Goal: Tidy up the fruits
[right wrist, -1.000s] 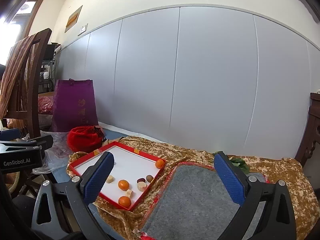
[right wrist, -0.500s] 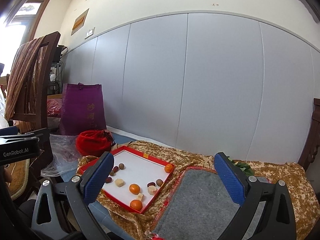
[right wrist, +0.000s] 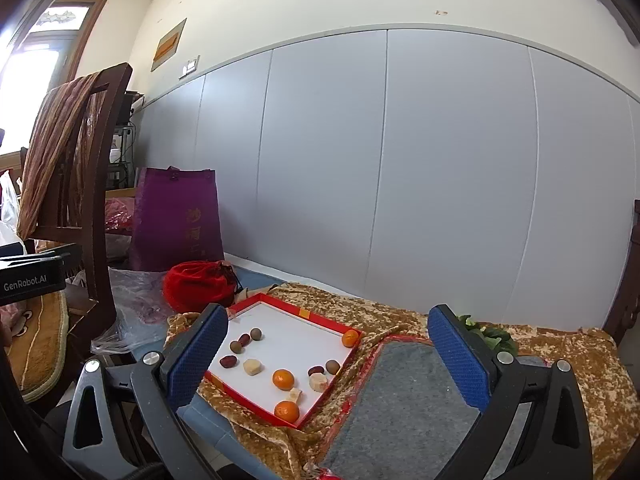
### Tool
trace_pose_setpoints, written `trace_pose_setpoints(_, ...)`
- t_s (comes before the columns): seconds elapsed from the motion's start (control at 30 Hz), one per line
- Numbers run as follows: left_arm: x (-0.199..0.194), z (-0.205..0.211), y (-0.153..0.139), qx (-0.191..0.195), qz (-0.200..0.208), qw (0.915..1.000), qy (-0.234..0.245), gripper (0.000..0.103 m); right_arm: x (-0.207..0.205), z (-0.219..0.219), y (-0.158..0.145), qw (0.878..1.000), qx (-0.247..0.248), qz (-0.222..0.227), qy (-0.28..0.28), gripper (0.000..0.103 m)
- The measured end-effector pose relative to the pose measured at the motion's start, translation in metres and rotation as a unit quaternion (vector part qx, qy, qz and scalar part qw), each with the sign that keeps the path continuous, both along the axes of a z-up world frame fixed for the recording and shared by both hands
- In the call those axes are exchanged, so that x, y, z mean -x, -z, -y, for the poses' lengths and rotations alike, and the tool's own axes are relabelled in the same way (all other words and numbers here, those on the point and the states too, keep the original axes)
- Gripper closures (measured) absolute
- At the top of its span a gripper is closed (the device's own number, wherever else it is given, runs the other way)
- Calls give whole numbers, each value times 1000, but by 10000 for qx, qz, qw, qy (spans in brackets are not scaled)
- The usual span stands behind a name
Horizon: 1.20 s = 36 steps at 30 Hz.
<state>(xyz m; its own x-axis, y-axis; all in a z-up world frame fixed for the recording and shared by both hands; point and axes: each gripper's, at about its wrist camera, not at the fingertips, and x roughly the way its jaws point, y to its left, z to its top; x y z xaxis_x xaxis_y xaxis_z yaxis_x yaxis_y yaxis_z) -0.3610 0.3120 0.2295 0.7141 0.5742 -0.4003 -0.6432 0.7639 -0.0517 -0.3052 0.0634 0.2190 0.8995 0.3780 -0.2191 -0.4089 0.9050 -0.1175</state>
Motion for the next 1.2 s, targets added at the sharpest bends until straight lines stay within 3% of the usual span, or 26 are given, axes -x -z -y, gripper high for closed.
trace_pose_setpoints(0.43, 8, -7, 0, -54, 20, 9999, -123, 0, 2, -1, -1, 10000, -65, -2, -40, 2)
trace_pose_setpoints(1.2, 35, -41, -9, -118, 44, 9968, -787, 0, 15, -26, -4, 9990, -8, 40, -447, 2)
